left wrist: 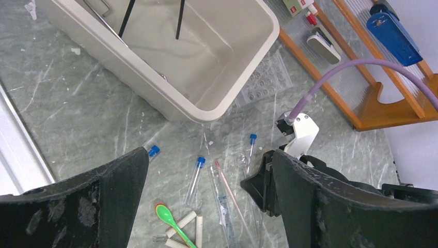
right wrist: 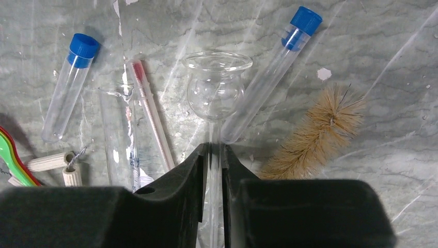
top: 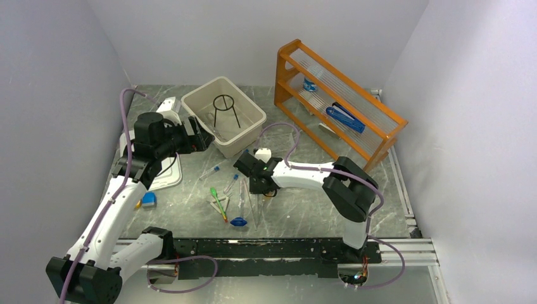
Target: Organize the chemistry lab equipment
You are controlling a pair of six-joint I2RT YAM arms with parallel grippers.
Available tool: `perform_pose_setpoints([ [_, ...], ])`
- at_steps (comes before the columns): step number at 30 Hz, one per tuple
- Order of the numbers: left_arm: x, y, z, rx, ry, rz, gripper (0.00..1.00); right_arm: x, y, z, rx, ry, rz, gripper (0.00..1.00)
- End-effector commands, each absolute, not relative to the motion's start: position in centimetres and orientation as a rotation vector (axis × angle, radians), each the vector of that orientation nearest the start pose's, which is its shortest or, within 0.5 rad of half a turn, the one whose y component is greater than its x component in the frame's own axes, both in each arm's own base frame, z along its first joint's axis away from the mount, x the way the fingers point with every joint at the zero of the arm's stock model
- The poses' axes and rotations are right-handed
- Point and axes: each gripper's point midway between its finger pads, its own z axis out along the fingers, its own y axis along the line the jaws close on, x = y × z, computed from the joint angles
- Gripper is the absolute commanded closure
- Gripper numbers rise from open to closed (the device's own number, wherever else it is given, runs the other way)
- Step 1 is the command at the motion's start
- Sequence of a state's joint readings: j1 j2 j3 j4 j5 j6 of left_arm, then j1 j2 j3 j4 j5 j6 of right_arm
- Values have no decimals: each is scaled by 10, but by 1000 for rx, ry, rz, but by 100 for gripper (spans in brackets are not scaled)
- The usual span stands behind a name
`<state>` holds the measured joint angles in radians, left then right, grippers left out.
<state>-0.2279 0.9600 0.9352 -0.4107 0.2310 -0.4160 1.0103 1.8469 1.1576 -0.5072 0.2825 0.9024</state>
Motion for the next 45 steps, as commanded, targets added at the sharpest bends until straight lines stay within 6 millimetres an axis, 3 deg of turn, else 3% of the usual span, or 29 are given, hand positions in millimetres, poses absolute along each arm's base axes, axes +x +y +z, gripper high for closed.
perform_pose_setpoints([
  [1,303,-124,258,-59,2008,-626,8,224,313,4,-72,2675,118,84],
  [6,302,-123,258,-71,2006,-628,7,226,330,17,-100,2636,262,92],
  [11,299,-127,258,-80,2008,-667,7,233,346,60,-115,2513,457,93],
  [18,292,-144,273,-9,1972,-782,7,254,349,149,-83,2235,645,94],
  [24,274,-177,294,178,1889,-1019,12,265,351,241,-72,1984,867,94],
  [28,255,-199,309,329,1798,-1197,12,270,356,291,-94,1843,1007,93],
  [31,238,-212,318,444,1722,-1300,8,278,359,312,-117,1786,1113,93],
  [37,237,-230,308,462,1764,-1291,3,275,365,344,-206,1698,1340,94],
  [41,240,-247,303,444,1799,-1287,19,265,373,351,-290,1678,1417,94],
  [45,241,-253,312,431,1770,-1297,36,260,375,348,-329,1689,1441,94],
])
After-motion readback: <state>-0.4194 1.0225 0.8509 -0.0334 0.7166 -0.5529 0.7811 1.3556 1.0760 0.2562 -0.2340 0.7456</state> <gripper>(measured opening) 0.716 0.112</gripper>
